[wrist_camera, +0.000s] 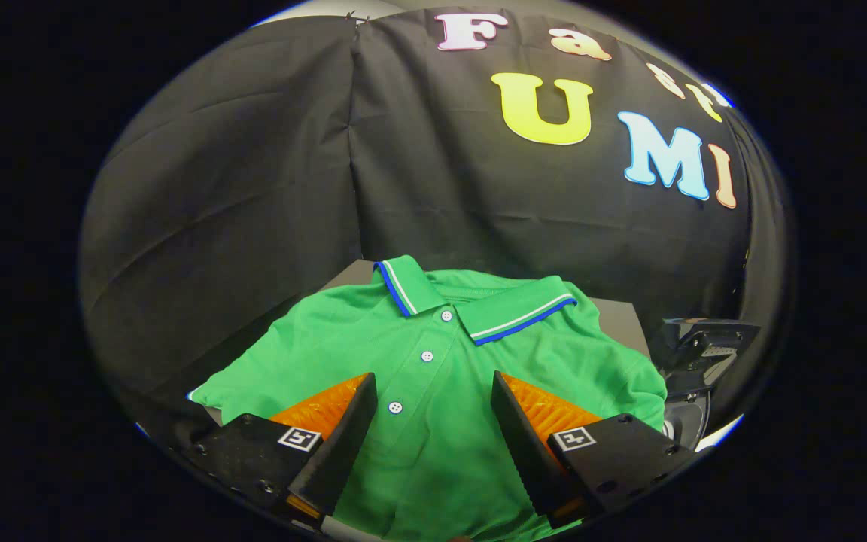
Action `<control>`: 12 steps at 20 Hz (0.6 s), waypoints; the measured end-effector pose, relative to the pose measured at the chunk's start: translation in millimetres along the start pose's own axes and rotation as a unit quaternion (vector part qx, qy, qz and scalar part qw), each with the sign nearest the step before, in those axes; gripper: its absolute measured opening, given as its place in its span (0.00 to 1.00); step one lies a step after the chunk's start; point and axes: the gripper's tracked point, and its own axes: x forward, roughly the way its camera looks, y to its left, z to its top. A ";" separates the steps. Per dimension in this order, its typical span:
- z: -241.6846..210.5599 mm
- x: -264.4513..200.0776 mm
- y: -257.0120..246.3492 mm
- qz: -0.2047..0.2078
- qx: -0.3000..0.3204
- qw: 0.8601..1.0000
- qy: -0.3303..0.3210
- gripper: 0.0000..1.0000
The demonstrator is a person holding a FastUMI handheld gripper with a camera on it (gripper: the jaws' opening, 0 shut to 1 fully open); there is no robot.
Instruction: Put the clothes into the washing machine and then close the washing machine lid.
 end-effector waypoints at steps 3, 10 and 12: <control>-2.6 4.4 0.1 0.001 0.014 1.000 0.006 0.96; -4.8 8.2 2.3 0.002 -0.012 1.000 0.017 0.84; -3.0 9.3 2.3 0.004 -0.013 1.000 0.028 0.84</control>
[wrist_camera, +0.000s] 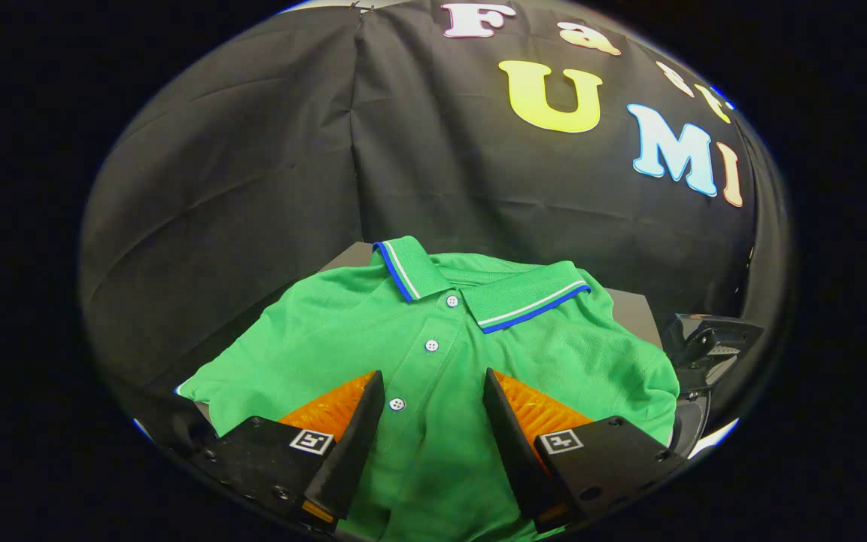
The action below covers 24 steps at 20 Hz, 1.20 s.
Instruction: Put the clothes into the washing machine and then close the washing machine lid.
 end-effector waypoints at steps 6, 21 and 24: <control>5.7 -4.2 3.7 0.010 0.031 0.999 -0.016 0.34; 65.5 -55.5 -1.6 0.053 0.050 0.989 -0.126 0.02; 77.9 -68.8 -7.7 0.053 0.047 0.986 -0.148 0.02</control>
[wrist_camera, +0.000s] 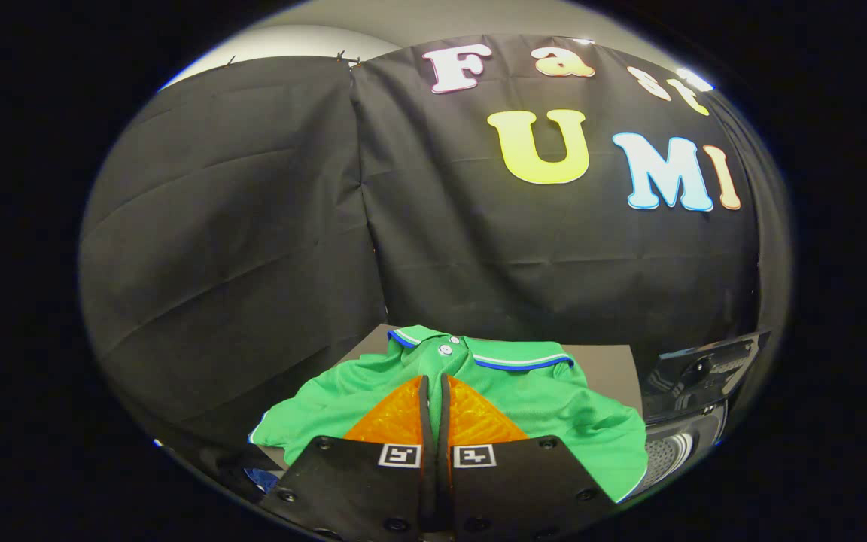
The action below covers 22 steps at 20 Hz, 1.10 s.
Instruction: Put the clothes into the washing machine and then close the washing machine lid.
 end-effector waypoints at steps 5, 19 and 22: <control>27.4 -20.8 -11.8 0.009 0.017 0.999 -0.027 0.02; 60.9 -72.2 -115.4 -0.033 0.035 0.996 -0.070 0.02; 63.7 -82.8 -138.1 -0.044 0.039 0.996 -0.074 0.02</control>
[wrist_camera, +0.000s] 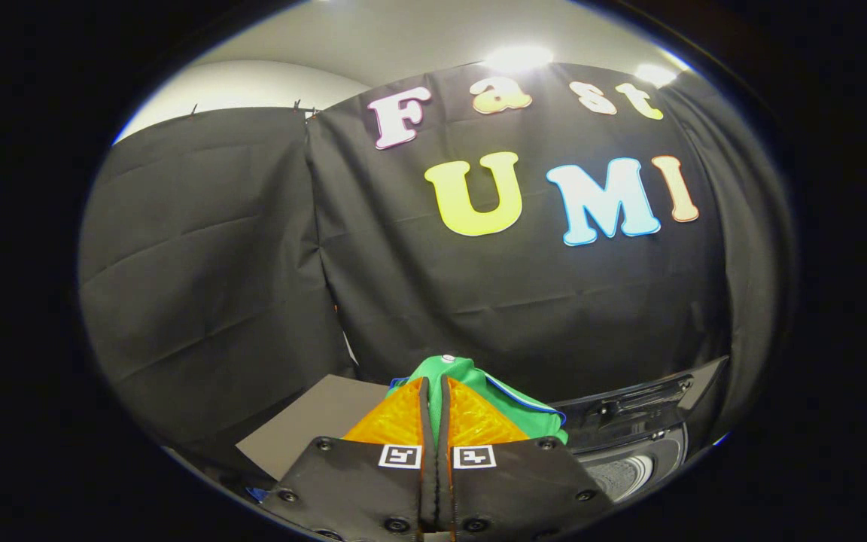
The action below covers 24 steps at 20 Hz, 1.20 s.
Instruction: Put the clothes into the washing machine and then close the washing machine lid.
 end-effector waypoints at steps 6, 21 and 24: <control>4.8 -15.0 -45.3 -0.024 0.009 1.000 -0.008 0.02; -14.2 -53.2 -173.7 -0.094 0.016 0.995 -0.003 0.02; -27.7 -55.0 -194.0 -0.105 0.018 0.994 0.006 0.02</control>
